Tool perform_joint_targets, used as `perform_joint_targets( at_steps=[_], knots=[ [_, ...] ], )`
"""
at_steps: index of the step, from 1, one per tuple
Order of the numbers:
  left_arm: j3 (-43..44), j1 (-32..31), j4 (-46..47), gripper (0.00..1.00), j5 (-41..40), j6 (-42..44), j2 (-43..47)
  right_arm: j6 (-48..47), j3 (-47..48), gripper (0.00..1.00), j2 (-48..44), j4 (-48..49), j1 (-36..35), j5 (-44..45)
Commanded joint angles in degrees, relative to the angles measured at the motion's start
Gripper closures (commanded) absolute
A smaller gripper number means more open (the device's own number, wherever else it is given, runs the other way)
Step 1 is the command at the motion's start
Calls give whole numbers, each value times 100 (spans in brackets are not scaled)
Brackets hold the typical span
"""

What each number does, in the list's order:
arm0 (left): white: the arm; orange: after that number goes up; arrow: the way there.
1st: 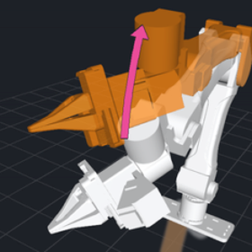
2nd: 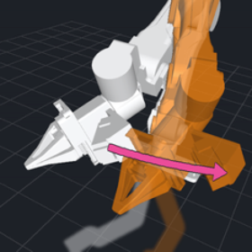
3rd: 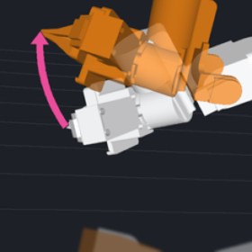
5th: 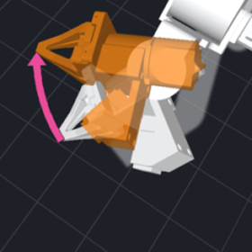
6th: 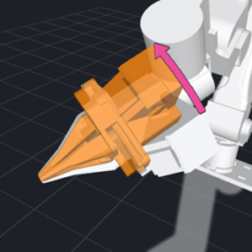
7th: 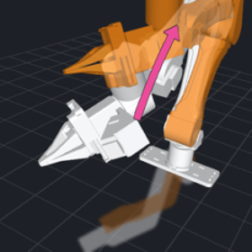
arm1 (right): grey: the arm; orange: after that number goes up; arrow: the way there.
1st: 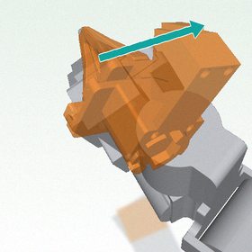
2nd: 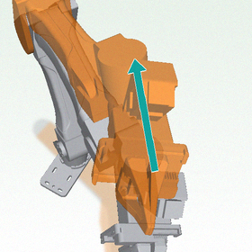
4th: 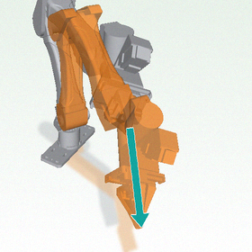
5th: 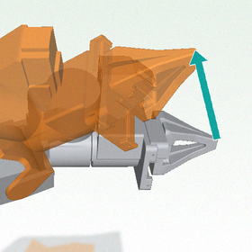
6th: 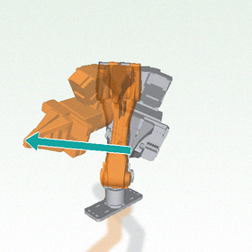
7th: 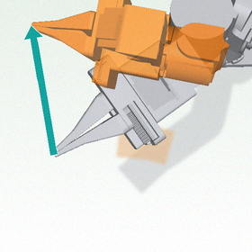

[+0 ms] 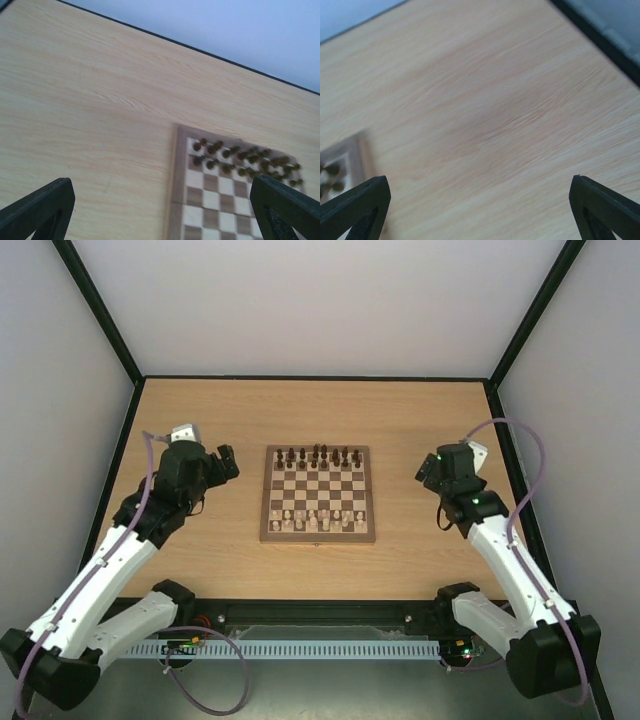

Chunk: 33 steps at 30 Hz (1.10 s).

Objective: Set up the chess pieces on the board
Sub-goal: Reset both arms

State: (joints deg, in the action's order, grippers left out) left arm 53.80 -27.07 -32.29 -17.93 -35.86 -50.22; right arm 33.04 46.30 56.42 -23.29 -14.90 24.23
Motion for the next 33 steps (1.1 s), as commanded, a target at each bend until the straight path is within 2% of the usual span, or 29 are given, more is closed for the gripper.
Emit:
perform_joint_targets(
  at_steps=[1,5,9,14,20,24,27,29,31,33],
  knots=[
    [-637,554,1640,1,-229,1021,-177,-524,-724,1,-164,1645,442,753],
    [-1259,1276,2402,1,-258,1370,-336,-711,-1383,1,65,2629,611,999],
    [-2154,1869,3575,1,-127,1899,-272,-897,-2154,1,211,3869,644,1199],
    [-3233,2197,5183,1,-26,2545,-302,-1131,-2936,1,527,5459,824,1177],
    [-4074,2422,7071,1,122,2879,-1129,-1227,-3134,1,1543,6760,1113,1030],
    [-4087,2549,7717,0,344,3033,-1798,-1378,-3055,1,2034,7618,1129,748],
    [-4037,2565,8213,1,440,3088,-2106,-1497,-2858,2,2386,7827,1152,686],
    [-3949,2587,8437,1,456,3074,-2326,-1629,-3104,1,2627,8616,1224,464],
    [-3840,2593,8570,0,535,3097,-2581,-1670,-3000,1,2678,8482,1232,275],
    [-3731,2593,8664,1,643,3138,-2745,-2110,-3004,1,2851,8716,1217,-569]
  ],
)
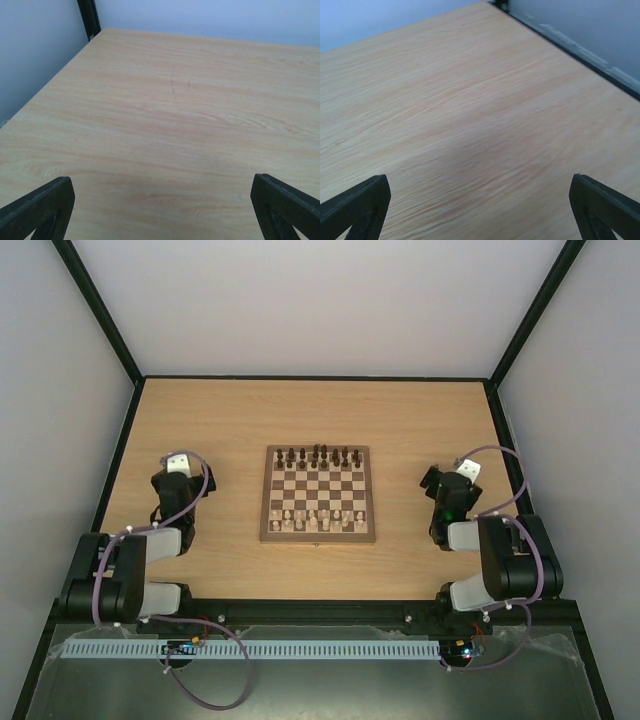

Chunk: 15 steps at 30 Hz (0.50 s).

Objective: Set up the chess pieces on the board
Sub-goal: Reset both arms

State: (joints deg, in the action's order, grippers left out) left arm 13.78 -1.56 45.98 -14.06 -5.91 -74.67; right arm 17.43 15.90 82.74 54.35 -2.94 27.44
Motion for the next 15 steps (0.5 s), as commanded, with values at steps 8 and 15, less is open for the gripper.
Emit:
perform_joint_targets(
  at_steps=[8,15],
  knots=[
    [344,42,1004,1,482,245,-449,-664,-347,1,380,1775,-14,-981],
    [155,42,881,1,623,310,-165,-659,-341,1,391,1740,-14,-988]
  ],
)
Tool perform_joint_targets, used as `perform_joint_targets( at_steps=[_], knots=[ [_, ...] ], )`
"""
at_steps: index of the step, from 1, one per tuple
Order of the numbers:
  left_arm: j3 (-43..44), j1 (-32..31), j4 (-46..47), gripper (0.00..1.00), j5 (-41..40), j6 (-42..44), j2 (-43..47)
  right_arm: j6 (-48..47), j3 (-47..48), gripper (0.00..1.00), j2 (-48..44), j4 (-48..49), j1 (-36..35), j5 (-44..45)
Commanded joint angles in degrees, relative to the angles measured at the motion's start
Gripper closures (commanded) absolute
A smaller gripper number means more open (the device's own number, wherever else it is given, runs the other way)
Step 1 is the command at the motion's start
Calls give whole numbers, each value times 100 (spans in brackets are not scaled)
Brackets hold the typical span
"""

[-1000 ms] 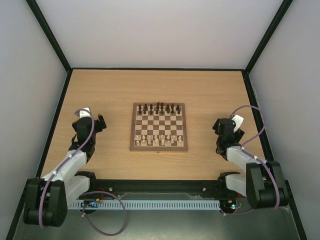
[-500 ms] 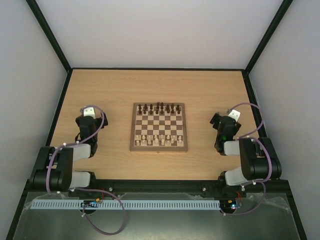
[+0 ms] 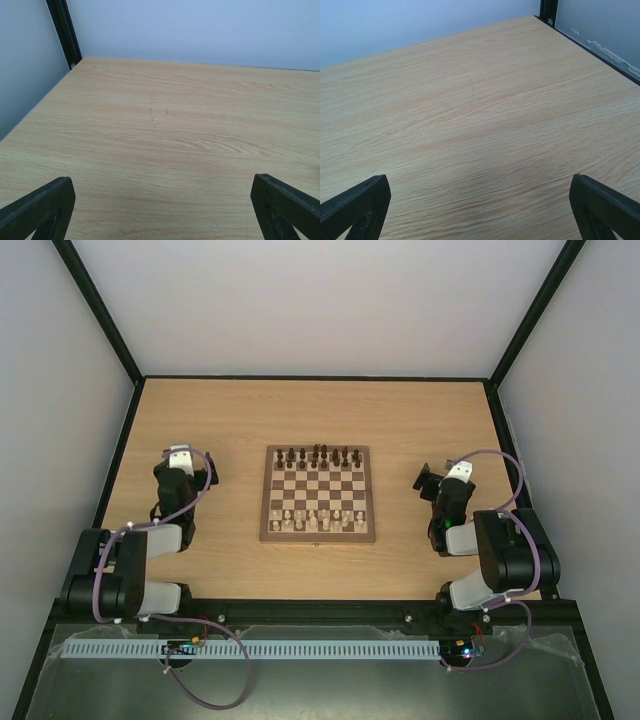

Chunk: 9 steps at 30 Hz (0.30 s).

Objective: Set up the chess pieces on the board
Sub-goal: Reset both arms

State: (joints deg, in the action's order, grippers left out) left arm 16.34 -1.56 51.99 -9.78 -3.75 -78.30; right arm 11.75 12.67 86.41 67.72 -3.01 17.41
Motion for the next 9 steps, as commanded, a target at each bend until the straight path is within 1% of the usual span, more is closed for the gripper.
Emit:
perform_joint_targets(
  at_steps=[1,5,7,9],
  knots=[
    [-97,44,263,0,196,98,201,-91,-17,1,19,404,-17,10],
    [-94,42,237,1,221,104,219,-112,20,1,51,354,-14,-31],
    [-108,42,253,1,222,102,225,-331,95,1,64,246,-7,-582],
    [-118,48,255,1,195,87,236,-385,90,1,55,241,-2,-699]
  ],
)
